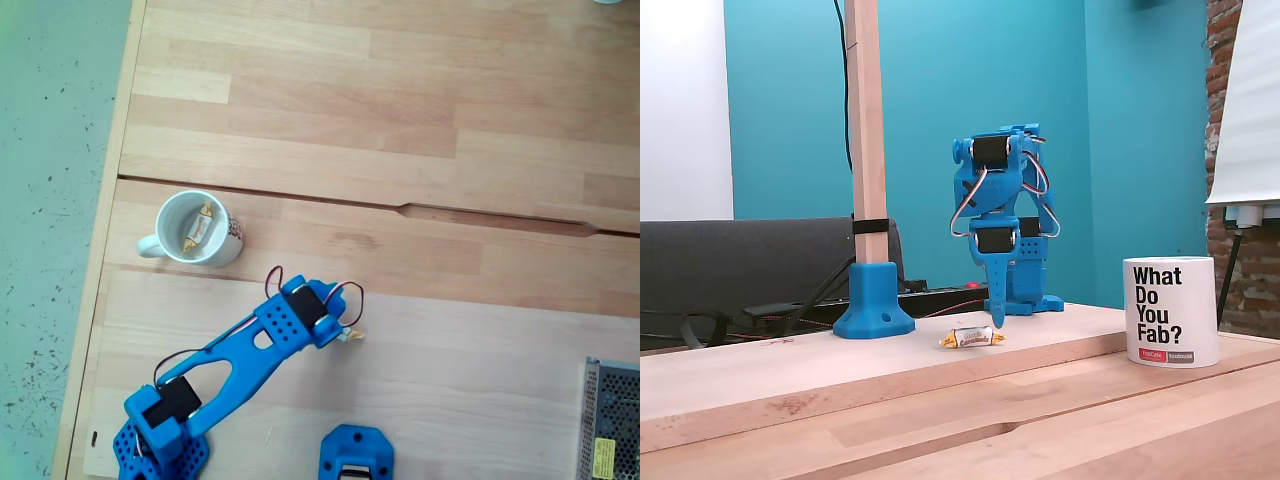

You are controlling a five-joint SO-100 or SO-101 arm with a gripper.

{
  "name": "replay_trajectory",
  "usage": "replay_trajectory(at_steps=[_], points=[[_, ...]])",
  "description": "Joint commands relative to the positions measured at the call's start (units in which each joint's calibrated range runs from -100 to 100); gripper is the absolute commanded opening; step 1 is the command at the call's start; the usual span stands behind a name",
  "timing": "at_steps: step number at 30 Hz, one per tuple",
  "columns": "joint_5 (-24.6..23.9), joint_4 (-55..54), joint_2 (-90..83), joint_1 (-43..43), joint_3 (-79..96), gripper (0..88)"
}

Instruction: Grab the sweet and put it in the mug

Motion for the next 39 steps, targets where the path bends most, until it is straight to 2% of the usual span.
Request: replay_trajectory(at_steps=[1, 9, 18, 39], points=[[0.15, 0.14, -2.47, 0.28, 0.96, 31.9], [0.24, 0.06, -7.03, 0.28, 4.26, 31.4], [4.25, -0.59, -8.23, 3.04, 5.95, 32.1], [4.15, -0.67, -7.72, 4.56, 5.95, 32.3]])
